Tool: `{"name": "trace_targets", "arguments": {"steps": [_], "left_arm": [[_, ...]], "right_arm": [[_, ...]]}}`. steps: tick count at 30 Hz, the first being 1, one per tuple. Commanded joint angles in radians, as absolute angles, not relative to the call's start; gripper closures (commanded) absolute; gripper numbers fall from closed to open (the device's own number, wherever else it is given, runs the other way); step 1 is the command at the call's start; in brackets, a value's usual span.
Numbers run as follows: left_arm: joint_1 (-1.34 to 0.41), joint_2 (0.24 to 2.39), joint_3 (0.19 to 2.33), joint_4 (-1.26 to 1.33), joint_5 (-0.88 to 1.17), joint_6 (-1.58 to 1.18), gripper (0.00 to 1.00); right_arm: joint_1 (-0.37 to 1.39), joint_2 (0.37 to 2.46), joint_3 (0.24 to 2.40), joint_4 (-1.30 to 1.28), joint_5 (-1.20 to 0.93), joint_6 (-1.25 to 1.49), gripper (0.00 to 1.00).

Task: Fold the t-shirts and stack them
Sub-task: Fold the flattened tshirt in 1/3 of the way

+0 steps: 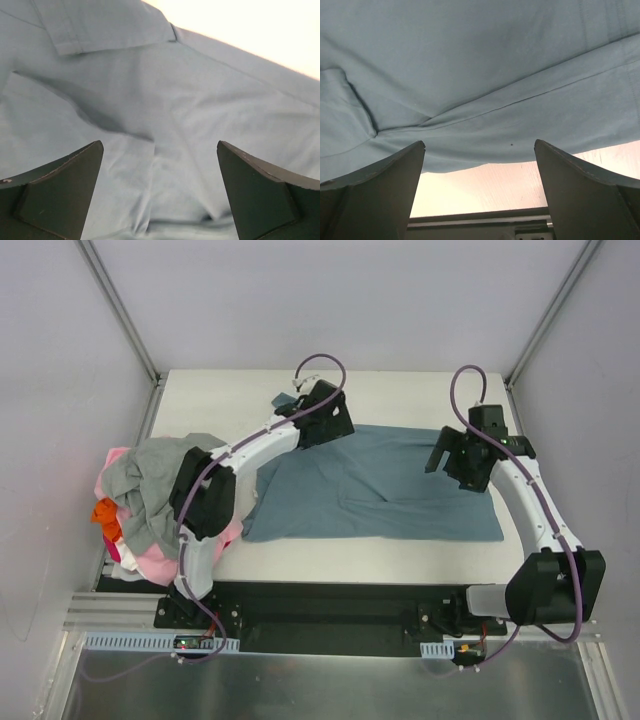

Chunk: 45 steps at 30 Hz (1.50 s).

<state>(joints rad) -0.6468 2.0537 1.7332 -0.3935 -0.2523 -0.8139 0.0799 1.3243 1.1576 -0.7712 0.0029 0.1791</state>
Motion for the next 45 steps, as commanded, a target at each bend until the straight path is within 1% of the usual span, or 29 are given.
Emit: {"name": "trace_targets", "arguments": {"steps": [1, 2, 3, 4, 6, 7, 8, 10, 11, 12, 13, 14, 15, 16, 17, 18, 21, 22, 24, 25, 27, 28, 30, 35, 37, 40, 44, 45], "left_arm": [[-0.638, 1.791, 1.521, -0.408, -0.181, -0.683, 0.01], [-0.638, 1.702, 1.462, -0.410, -0.161, -0.690, 0.01], [-0.638, 1.657, 1.401, -0.408, -0.141, -0.712, 0.01], [-0.638, 1.616, 1.278, -0.408, -0.127, -0.730, 0.01], [-0.640, 1.505, 1.162, -0.410, -0.097, -0.794, 0.01], [-0.638, 1.473, 1.059, -0.408, -0.091, -0.814, 0.03], [-0.637, 1.421, 1.013, -0.405, -0.087, -0.834, 0.04], [-0.632, 1.387, 0.918, -0.402, -0.084, -0.859, 0.08], [-0.630, 1.365, 0.896, -0.403, -0.080, -0.859, 0.11], [-0.630, 1.355, 0.876, -0.403, -0.080, -0.850, 0.13], [-0.632, 1.345, 0.841, -0.406, -0.087, -0.847, 0.13], [-0.623, 1.324, 0.824, -0.408, -0.095, -0.844, 0.20], [-0.615, 1.313, 0.807, -0.407, -0.097, -0.836, 0.23], [-0.606, 1.302, 0.778, -0.407, -0.100, -0.830, 0.26], [-0.592, 1.289, 0.764, -0.407, -0.101, -0.822, 0.30], [-0.585, 1.286, 0.752, -0.405, -0.098, -0.807, 0.36], [-0.572, 1.295, 0.726, -0.403, -0.074, -0.766, 0.38], [-0.574, 1.299, 0.718, -0.403, -0.068, -0.758, 0.38], [-0.574, 1.310, 0.709, -0.402, -0.069, -0.743, 0.40], [-0.572, 1.313, 0.701, -0.403, -0.071, -0.741, 0.40], [-0.571, 1.322, 0.692, -0.402, -0.080, -0.739, 0.40], [-0.569, 1.327, 0.684, -0.400, -0.077, -0.736, 0.41], [-0.569, 1.338, 0.683, -0.402, -0.068, -0.730, 0.41], [-0.565, 1.330, 0.675, -0.402, -0.071, -0.716, 0.41], [-0.560, 1.330, 0.678, -0.402, -0.072, -0.701, 0.41], [-0.558, 1.335, 0.683, -0.402, -0.068, -0.687, 0.41], [-0.557, 1.342, 0.696, -0.402, -0.064, -0.670, 0.41], [-0.558, 1.339, 0.704, -0.403, -0.066, -0.669, 0.41]], "right_arm": [[0.110, 1.284, 1.198, -0.785, -0.128, 0.120, 0.04], [0.141, 1.288, 1.200, -0.776, -0.158, 0.108, 0.04], [0.162, 1.292, 1.198, -0.769, -0.181, 0.112, 0.04], [0.190, 1.301, 1.198, -0.762, -0.210, 0.121, 0.04], [0.308, 1.345, 1.203, -0.715, -0.215, 0.165, 0.04], [0.351, 1.367, 1.206, -0.689, -0.213, 0.184, 0.04], [0.426, 1.390, 1.218, -0.619, -0.221, 0.208, 0.04], [0.483, 1.498, 1.247, -0.545, -0.244, 0.259, 0.03], [0.527, 1.547, 1.300, -0.525, -0.223, 0.267, 0.02], [0.544, 1.637, 1.342, -0.526, -0.204, 0.268, 0.01], [0.557, 1.687, 1.377, -0.529, -0.186, 0.268, 0.03], [0.574, 1.733, 1.411, -0.557, -0.175, 0.275, 0.05], [0.580, 1.770, 1.475, -0.566, -0.172, 0.276, 0.06], [0.584, 1.832, 1.494, -0.565, -0.172, 0.267, 0.09], [0.595, 1.854, 1.512, -0.565, -0.157, 0.262, 0.10], [0.598, 1.876, 1.535, -0.563, -0.144, 0.259, 0.11], [0.606, 1.945, 1.574, -0.571, -0.107, 0.241, 0.18], [0.606, 1.959, 1.592, -0.571, -0.104, 0.238, 0.23], [0.604, 2.003, 1.617, -0.575, -0.107, 0.235, 0.27], [0.606, 2.017, 1.632, -0.577, -0.107, 0.233, 0.33], [0.609, 2.049, 1.649, -0.577, -0.104, 0.233, 0.42], [0.611, 2.060, 1.654, -0.577, -0.109, 0.233, 0.51], [0.617, 2.085, 1.672, -0.581, -0.104, 0.235, 0.58], [0.627, 2.105, 1.693, -0.626, -0.034, 0.219, 0.58], [0.629, 2.111, 1.713, -0.650, -0.008, 0.198, 0.54], [0.629, 2.120, 1.723, -0.673, 0.040, 0.178, 0.51], [0.634, 2.132, 1.735, -0.686, 0.048, 0.173, 0.52], [0.634, 2.137, 1.738, -0.686, 0.048, 0.173, 0.54]]}}
